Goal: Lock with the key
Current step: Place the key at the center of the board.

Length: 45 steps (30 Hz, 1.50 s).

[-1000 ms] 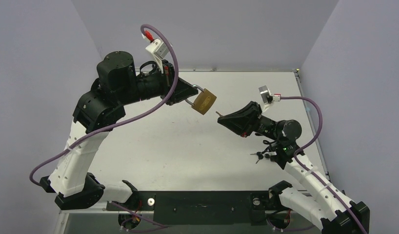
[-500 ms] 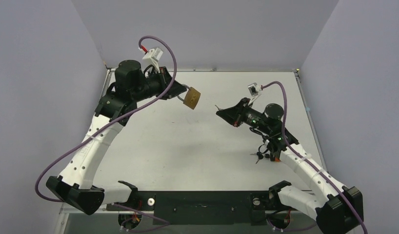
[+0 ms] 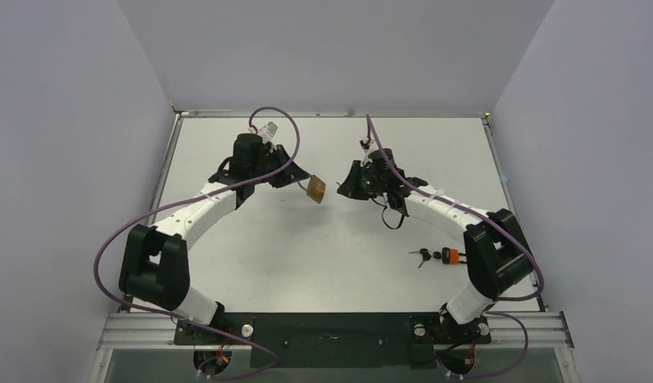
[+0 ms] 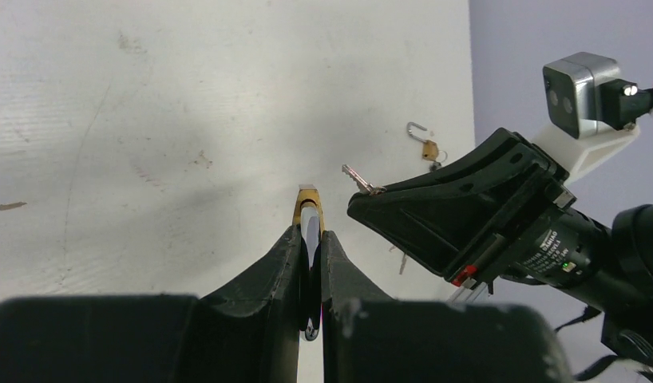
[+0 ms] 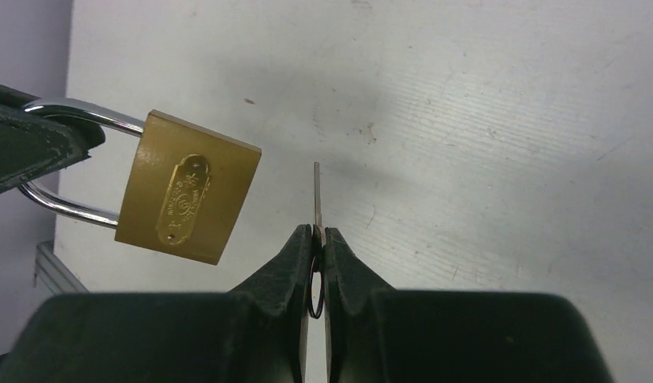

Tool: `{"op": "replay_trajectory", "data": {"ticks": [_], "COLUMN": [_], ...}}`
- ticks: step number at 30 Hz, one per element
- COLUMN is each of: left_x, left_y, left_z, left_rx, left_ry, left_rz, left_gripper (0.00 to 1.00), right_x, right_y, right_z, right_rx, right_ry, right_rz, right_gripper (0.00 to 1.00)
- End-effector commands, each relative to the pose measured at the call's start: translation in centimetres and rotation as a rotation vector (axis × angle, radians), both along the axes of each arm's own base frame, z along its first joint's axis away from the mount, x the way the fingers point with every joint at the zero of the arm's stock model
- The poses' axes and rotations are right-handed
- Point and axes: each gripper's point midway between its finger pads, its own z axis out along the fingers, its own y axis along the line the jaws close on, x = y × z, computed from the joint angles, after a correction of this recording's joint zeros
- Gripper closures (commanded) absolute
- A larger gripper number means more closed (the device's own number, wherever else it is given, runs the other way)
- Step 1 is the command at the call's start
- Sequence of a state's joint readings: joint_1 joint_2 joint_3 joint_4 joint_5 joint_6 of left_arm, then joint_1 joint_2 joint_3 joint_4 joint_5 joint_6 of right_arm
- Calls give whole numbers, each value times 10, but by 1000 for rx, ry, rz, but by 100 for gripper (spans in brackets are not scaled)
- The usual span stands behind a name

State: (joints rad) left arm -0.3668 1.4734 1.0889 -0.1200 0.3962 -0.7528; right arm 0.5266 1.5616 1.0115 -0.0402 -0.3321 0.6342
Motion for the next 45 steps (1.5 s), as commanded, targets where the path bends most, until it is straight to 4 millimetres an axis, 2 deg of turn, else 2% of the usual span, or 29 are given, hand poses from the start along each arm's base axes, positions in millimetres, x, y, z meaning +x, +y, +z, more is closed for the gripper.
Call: {"op": "replay_trajectory", "data": {"ticks": [1,2,3,6,11,18,25,27,28,31,39,45], "left_x": [37,39,43,50,51,51,50,48,49,45,43,38], "left_y": [-10,-10,-11,-15,-20,-24,-18,-14,-12,-3,8,19], "left_z": [16,-3,-6,-36,-71,-94,-118,-128,-131,-140,-143,-136], "left_rx": [-146,-141,-153,-153,-168,-184,-138,-108,-89,-24,116,274], "left_ry": [-121,-84,-85,-36,35,79,147,184,182,212,222,202], "left_rz": [37,39,42,43,32,31,66,85,97,120,150,192], "left_gripper": [100,100,100,100,100,100,100,100,98,85,58,54], "right_x": [23,26,26,30,30,29,25,26,25,24,19,15], "right_y": [2,2,3,4,5,23,28,29,27,23,18,3], "right_z": [-20,-22,-31,-46,-72,-92,-108,-107,-106,-104,-89,-71], "right_rx": [-88,-99,-115,-149,-171,-156,-145,-134,-135,-138,-137,-171], "right_ry": [17,21,37,56,94,117,158,148,144,138,118,87], "right_rz": [-47,-52,-51,-59,-62,-38,-41,-48,-54,-66,-82,-123], "right_gripper": [100,100,100,100,100,100,100,95,88,78,57,38]}}
